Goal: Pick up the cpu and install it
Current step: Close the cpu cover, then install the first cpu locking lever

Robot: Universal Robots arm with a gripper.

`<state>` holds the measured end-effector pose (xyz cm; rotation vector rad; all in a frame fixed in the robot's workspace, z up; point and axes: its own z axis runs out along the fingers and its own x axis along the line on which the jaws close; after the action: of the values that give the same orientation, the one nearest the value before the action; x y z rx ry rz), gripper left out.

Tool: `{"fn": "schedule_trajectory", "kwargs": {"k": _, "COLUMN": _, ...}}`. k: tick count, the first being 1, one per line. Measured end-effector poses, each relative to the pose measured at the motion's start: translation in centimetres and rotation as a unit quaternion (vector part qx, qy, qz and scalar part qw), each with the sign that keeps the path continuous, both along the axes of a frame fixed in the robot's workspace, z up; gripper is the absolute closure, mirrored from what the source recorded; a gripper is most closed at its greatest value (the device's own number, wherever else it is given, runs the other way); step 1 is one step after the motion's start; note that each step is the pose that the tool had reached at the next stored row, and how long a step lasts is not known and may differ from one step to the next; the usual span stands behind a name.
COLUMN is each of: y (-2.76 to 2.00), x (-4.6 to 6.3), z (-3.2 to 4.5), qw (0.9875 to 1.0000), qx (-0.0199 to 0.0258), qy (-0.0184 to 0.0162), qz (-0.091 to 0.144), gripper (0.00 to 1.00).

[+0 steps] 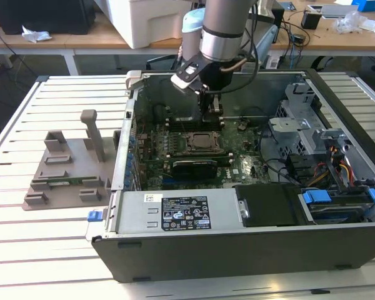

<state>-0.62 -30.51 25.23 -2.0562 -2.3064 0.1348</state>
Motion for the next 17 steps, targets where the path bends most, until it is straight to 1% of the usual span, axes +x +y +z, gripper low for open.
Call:
{"fn": "schedule_trajectory", "kwargs": {"k": 2, "y": 0.00, "x": 0.00, "z": 0.64, "qw": 1.0000, "qx": -0.0002, "qy": 0.0000, "qz": 0.000, "gripper": 0.89}}
{"fn": "schedule_trajectory", "kwargs": {"k": 3, "y": 0.00, "x": 0.00, "z": 0.75, "qw": 1.0000, "qx": -0.0001, "qy": 0.0000, "qz": 0.000, "gripper": 0.89}}
{"fn": "schedule_trajectory", "kwargs": {"k": 13, "y": 0.00, "x": 0.00, "z": 0.79, "qw": 1.0000, "qx": -0.0001, "qy": 0.0000, "qz": 0.001, "gripper": 0.89}}
{"fn": "schedule_trajectory", "kwargs": {"k": 15, "y": 0.00, "x": -0.01, "z": 0.79, "qw": 0.9998, "qx": -0.0002, "qy": 0.0000, "qz": 0.022, "gripper": 0.89}}
{"fn": "schedule_trajectory", "kwargs": {"k": 17, "y": 0.00, "x": 0.00, "z": 0.79, "qw": 0.9991, "qx": -0.0002, "qy": 0.0000, "qz": 0.044, "gripper": 0.89}}
